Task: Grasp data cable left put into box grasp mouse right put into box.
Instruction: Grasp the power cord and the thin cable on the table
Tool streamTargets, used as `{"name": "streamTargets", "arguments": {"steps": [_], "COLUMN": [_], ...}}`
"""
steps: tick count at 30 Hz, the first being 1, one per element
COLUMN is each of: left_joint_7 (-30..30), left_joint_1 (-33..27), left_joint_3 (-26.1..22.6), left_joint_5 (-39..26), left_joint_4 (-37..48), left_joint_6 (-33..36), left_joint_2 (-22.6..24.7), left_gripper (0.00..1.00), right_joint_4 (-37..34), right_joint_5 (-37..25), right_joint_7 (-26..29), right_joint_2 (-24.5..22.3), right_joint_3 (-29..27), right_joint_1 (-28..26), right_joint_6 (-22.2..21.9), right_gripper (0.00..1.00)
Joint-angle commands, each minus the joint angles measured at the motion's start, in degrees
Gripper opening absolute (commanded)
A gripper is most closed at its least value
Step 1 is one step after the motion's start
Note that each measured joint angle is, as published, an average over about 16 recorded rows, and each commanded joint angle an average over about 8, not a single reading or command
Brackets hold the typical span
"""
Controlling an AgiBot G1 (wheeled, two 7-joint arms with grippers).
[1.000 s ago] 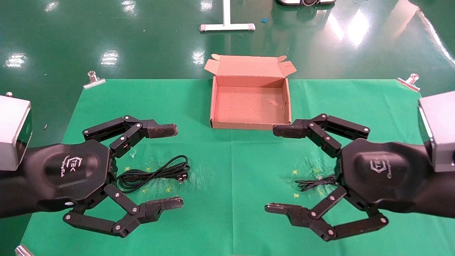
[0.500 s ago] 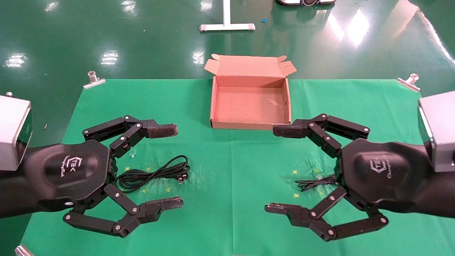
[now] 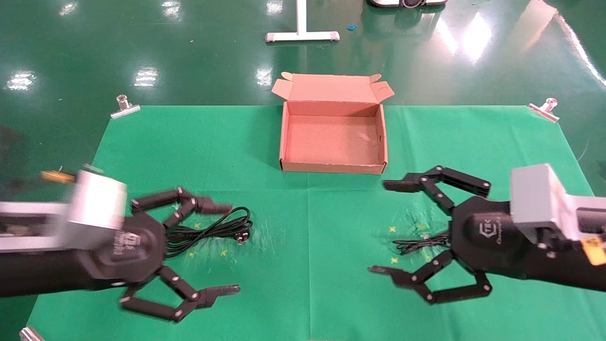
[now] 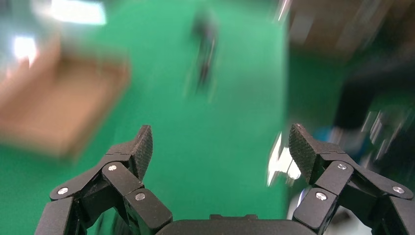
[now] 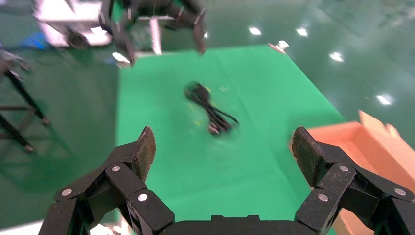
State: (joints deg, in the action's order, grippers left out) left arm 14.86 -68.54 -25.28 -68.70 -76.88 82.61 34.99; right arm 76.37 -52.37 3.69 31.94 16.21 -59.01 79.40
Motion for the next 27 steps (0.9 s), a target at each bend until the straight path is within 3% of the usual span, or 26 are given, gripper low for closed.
{"name": "streamTargets", "arguments": {"steps": [1,15,21,27], "left_joint_7": [1.03,15.21,20.78,23.48], "left_joint_1": [-2.25,-9.05,-9.57,-9.42], "left_joint_3": [-2.76,-13.87,-15.97,-16.69], "left_joint_5": [-7.69,-43.31,-51.54,-54.99], "left_joint_4": [-0.71,-0.59,-0.52,-0.56], "left_joint_6": [-0.50,-8.31,-9.26,-9.78], "left_joint_2": [0.16,12.22,15.25,16.43], "left_gripper": [1.00,1.00,1.00,1.00], "right_joint_4": [0.45,0.69,0.66,0.62], "right_joint_5": [-1.90,-2.59,-2.41,-2.58], "right_joint_7": [-1.11,-3.12,-3.27,-3.21], "right_joint_2": [-0.54,-2.33,-3.08,-3.53], "right_joint_3": [-0.11,-0.99,-1.56,-1.67], "right_joint_1": [0.70,4.12,4.68,5.01], "right_joint_6": [-1.70,-3.48,-4.10,-4.33], "right_gripper": [1.00,1.00,1.00,1.00]}}
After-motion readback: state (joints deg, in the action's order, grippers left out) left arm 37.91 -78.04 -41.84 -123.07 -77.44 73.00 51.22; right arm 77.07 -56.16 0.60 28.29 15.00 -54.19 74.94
